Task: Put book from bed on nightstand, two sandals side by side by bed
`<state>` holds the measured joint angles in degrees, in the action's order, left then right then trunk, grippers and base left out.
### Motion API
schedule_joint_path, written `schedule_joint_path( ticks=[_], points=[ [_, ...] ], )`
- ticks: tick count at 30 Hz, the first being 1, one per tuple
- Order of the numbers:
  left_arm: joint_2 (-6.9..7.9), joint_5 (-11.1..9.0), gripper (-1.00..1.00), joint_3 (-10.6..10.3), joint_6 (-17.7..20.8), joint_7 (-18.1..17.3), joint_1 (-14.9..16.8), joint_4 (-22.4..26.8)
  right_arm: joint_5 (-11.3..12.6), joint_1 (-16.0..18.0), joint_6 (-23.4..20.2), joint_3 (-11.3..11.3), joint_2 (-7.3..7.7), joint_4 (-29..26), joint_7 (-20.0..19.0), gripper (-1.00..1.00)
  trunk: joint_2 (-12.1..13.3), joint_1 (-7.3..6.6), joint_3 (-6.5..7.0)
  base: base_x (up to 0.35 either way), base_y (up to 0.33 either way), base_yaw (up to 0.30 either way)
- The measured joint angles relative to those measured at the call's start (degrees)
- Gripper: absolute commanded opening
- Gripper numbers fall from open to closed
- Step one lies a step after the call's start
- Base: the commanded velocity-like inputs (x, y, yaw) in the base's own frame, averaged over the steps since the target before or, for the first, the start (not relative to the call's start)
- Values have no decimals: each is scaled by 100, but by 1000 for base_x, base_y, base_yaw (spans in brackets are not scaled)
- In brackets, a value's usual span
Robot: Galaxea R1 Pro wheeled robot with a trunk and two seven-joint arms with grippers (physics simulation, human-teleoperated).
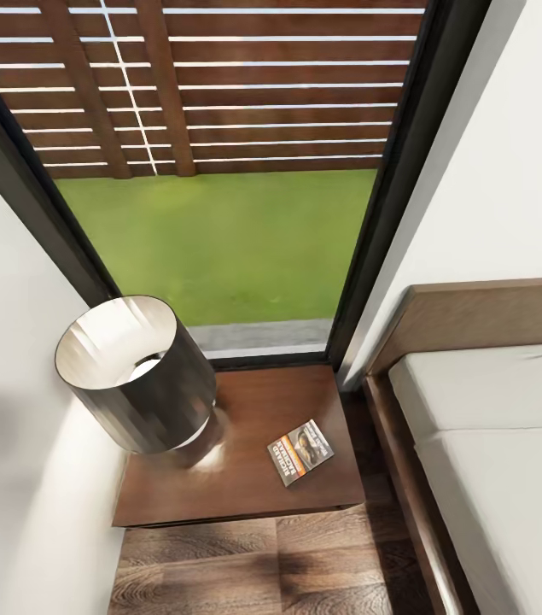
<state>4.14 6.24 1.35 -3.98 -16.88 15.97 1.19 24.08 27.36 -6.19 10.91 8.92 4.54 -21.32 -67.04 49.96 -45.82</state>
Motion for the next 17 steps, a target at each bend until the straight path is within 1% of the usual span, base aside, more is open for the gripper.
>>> schedule_joint_path(
  ticks=[11, 14, 17],
  points=[
    [0, -16, 100, 5, 0, 0, 0, 9, 1, 0, -15, 0, -29, 7, -1, 100, 0, 0, 0, 0, 0, 0],
    [-2, -10, 100, 5, 0, 0, 0, 9, 0, 0, -10, 0, -116, 3, -1, 100, 0, 0, 0, 0, 0, 0],
    [-2, -8, 100, 5, 0, 0, 0, 9, 0, 0, -9, 0, -147, 7, -1, 100, 0, 0, 0, 0, 0, 0]
  ],
)
